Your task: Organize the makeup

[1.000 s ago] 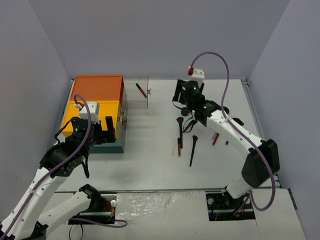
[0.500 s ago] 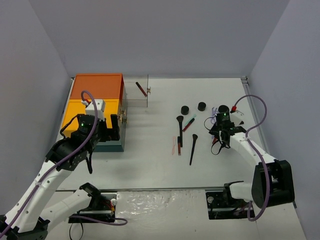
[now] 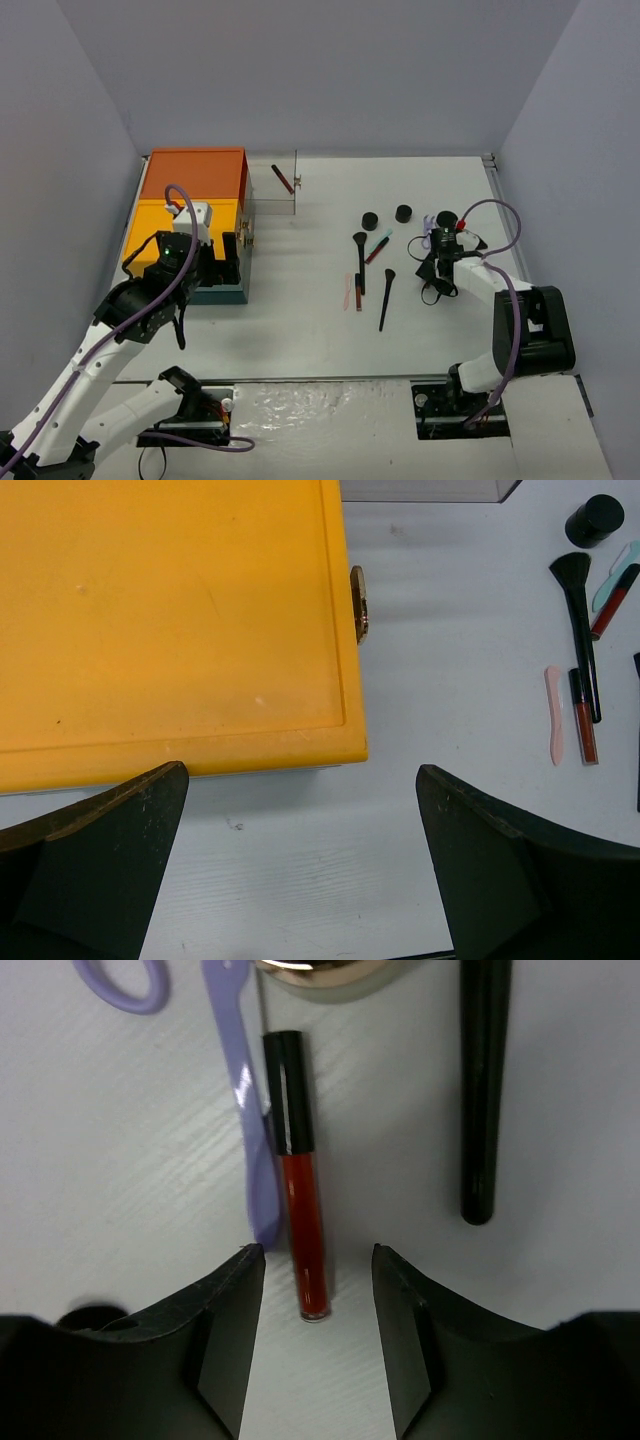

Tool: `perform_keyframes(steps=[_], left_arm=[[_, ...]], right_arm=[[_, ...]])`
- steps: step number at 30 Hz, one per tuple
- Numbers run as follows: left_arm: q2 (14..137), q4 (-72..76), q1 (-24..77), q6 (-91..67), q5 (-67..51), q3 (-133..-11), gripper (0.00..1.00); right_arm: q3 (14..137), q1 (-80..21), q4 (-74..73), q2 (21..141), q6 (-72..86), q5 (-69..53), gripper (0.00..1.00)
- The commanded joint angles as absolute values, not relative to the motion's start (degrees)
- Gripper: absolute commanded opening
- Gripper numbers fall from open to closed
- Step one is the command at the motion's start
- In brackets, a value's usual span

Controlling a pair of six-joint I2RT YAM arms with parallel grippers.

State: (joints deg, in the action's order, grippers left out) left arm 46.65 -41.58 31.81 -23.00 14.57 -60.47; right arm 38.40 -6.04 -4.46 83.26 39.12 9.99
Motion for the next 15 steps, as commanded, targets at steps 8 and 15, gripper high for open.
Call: perform_keyframes(steps=[8,15], left_arm=[[44.89,-39.66,31.48,-23.91,15.3,-61.46,0.97],[45.46,-39.45,31.47,-23.73,15.46,-62.06,0.97]], right_arm=[[37.69,-5.89,-3.03,84.62,39.8,11.65,0.24],[39.33,-6.72,-8.64,76.12,37.83,15.48,0.0]])
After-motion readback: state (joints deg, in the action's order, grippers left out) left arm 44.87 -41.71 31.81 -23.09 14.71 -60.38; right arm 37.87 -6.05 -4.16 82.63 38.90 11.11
